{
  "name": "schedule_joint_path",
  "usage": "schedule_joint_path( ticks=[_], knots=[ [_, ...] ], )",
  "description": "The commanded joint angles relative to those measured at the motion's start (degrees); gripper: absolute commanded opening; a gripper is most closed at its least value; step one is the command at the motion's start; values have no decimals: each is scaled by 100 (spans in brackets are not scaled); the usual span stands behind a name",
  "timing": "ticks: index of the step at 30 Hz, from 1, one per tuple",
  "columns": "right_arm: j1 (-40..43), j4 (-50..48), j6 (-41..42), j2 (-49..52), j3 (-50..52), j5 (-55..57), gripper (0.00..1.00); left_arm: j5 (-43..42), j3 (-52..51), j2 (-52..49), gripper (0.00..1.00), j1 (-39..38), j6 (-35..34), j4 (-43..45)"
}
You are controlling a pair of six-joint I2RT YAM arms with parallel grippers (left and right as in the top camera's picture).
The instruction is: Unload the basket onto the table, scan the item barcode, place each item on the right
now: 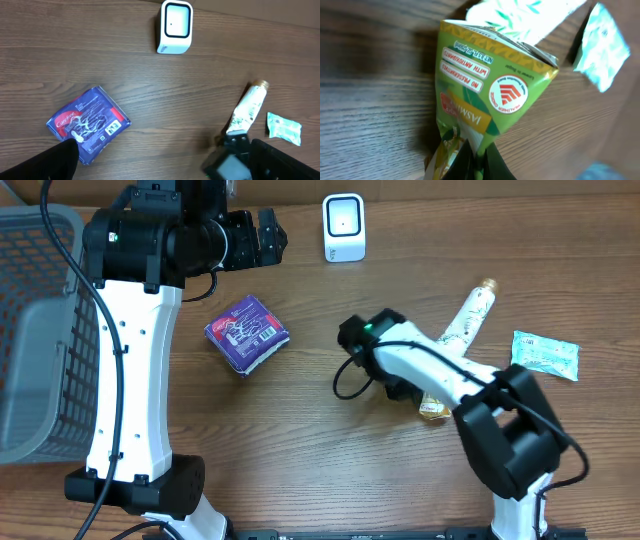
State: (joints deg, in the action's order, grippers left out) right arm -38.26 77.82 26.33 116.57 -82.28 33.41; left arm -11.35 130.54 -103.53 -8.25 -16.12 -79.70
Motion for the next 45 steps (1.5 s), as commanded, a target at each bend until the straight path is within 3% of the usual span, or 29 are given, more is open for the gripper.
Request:
schedule_joint_path(
  ticks=[1,4,5,6,9,12,17,21,24,27,28,31,34,38,45],
  knots=[
    [-249,-44,-157,219,-116,409,4,-9,-9,-24,99,-35,70,22],
    [-514,-149,-153,229,-125,380,5,-9,-9,-24,100,-35,70,22],
    [-601,-160,-155,229,-131,380,12,-9,-9,-24,100,-35,70,22],
    [-774,-214,-153,229,-136,369,27,-9,-9,-24,100,-35,70,22],
    [-1110,-291,-153,229,-149,85,60,-9,-9,-24,100,-35,70,22],
    [-1366,-387,-149,227,-157,-310,69,-9,-11,-24,100,-35,70,22],
    [-1370,-378,-66,59,-769,-931,75,-9,-11,-24,100,-35,70,22],
    [-911,-295,44,-673,-1351,-1318,77,-9,-9,-24,99,-35,70,22],
    [144,-297,-166,-1582,-1419,-2612,84,-9,-9,-24,99,-35,70,22],
    [1309,-157,-1163,-2028,-1320,-4433,84,-9,-9,-24,99,-35,70,22],
    [1840,-37,-1759,-2090,-1174,-5141,86,-9,-9,-24,100,-35,70,22],
    [2583,28,-2404,-2079,-688,-5713,87,-9,-9,-24,100,-35,70,22],
    [3272,-645,-2490,-2079,393,-5912,86,-9,-9,-24,100,-35,70,22],
    [4000,-1764,-2492,-2079,1742,-6990,86,-9,-11,-24,100,-35,70,22],
    [4129,-2817,-2492,-2076,2861,-7493,85,-9,-11,-24,99,-35,70,22]
  ],
)
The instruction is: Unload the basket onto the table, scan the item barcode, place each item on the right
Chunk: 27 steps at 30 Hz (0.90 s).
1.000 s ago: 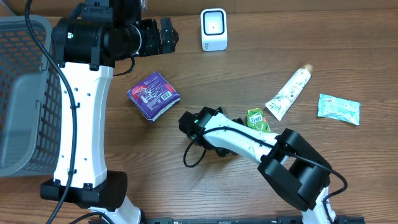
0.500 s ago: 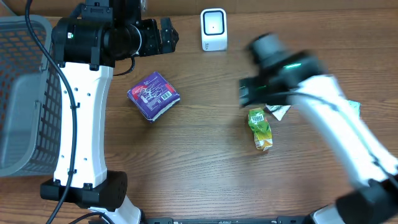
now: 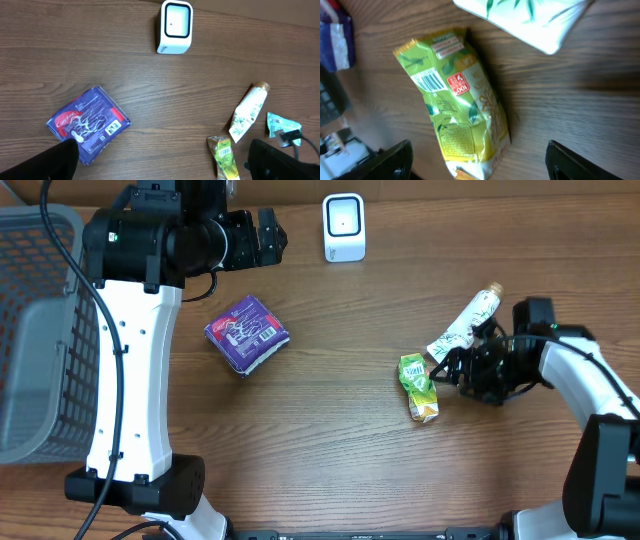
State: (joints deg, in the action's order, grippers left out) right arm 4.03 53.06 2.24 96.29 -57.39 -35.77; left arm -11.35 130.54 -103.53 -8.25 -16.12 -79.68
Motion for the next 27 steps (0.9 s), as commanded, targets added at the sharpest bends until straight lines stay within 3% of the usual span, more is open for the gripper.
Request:
schedule_joint_path(
  ticks=[1,16,18,27],
  knots=[
    [-140,-520,-81,-44,511,-625,85,-9,-9,-24,99,-35,70,20],
    [-717,-2063,-76,26,1626,-837,77,-9,-11,-24,99,-35,70,20],
    [-791,-2367,24,26,1764,-684,71,-9,-9,-24,100,-35,70,20],
    [-798,-2793,431,26,1843,-625,20,-9,-9,-24,99,-35,70,20]
  ],
)
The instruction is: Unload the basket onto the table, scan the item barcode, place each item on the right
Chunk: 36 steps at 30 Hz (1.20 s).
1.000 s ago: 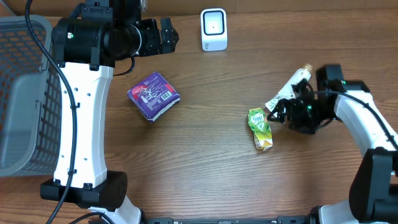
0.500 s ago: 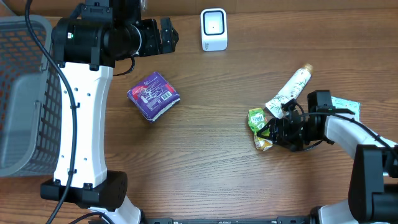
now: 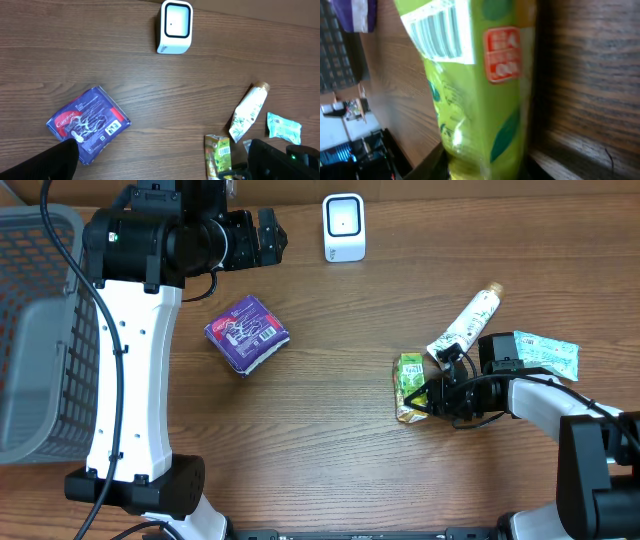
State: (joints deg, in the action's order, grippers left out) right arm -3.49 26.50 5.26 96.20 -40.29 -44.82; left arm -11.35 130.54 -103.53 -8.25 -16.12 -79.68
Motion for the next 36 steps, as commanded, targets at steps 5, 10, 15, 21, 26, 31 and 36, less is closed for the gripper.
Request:
schedule_joint_path(
  ticks=[5,10,15,21,26,31,36],
  knots=[
    [-46,-13,267,28,-31,208,7,-9,-11,-24,100,-35,70,20],
    [-87,1147,199,-184,-883,695,4,-9,-9,-24,100,-35,70,20],
    [-516,2496,201,-590,-2111,2262,4,-9,-9,-24,100,-35,70,20],
    [-1513,3353,203,-1012,-3565,3947,4,-9,-9,-24,100,-35,70,20],
    [-2382,3425,205,-1137,-4131,5294,4,-9,-11,-24,100,-35,70,20],
    [-2817,3150,227,-1132,-4153,6074,4,-9,-9,-24,99,-35,70,20],
    [-2924,2232,243,-1051,-4142,7368,4,-9,-9,-24,100,-35,70,20]
  ],
)
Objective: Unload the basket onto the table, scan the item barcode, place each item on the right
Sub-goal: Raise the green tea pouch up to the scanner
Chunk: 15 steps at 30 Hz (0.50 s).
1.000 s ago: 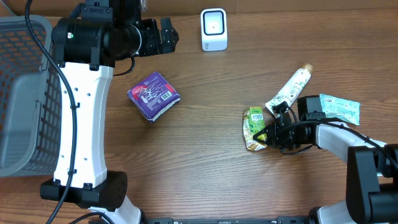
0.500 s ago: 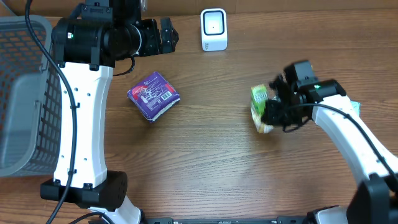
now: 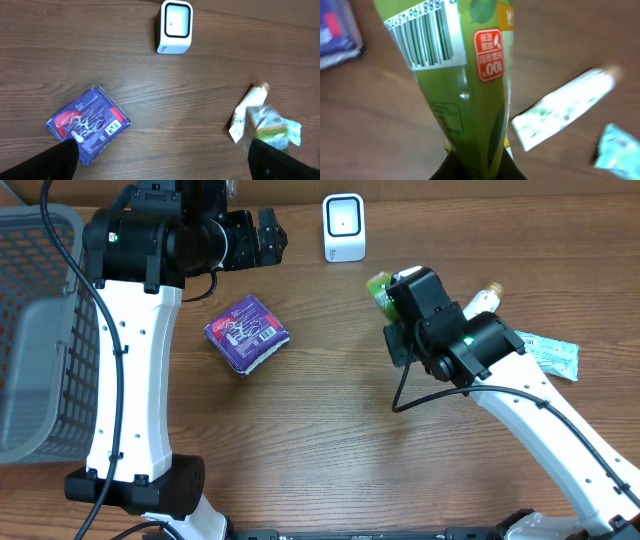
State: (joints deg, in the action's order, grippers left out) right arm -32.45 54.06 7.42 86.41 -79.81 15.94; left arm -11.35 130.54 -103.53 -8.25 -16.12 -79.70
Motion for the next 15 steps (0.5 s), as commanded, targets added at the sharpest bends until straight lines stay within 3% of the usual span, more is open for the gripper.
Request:
schedule_joint_path(
  ticks=[1,4,5,9,11,12,15],
  knots=[
    [-28,-772,13,-22,-190,1523,4,-9,-9,-24,100,-35,70,22],
    [-28,-1591,-616,258,-190,1998,4,-9,-9,-24,100,-35,70,22],
    [-28,-2100,-1543,490,-190,2236,4,-9,-9,-24,99,-35,70,22],
    [-28,-3895,-3801,1200,-190,3182,4,-9,-11,-24,100,-35,70,22],
    [-28,-5237,-5239,1692,-190,3659,4,-9,-9,-24,100,-35,70,22],
    [-28,-6220,-6395,2065,-190,3812,4,-9,-9,-24,100,-35,70,22],
    [44,-8203,-8524,2868,-192,3724,4,-9,-11,-24,100,-35,70,22]
  ],
)
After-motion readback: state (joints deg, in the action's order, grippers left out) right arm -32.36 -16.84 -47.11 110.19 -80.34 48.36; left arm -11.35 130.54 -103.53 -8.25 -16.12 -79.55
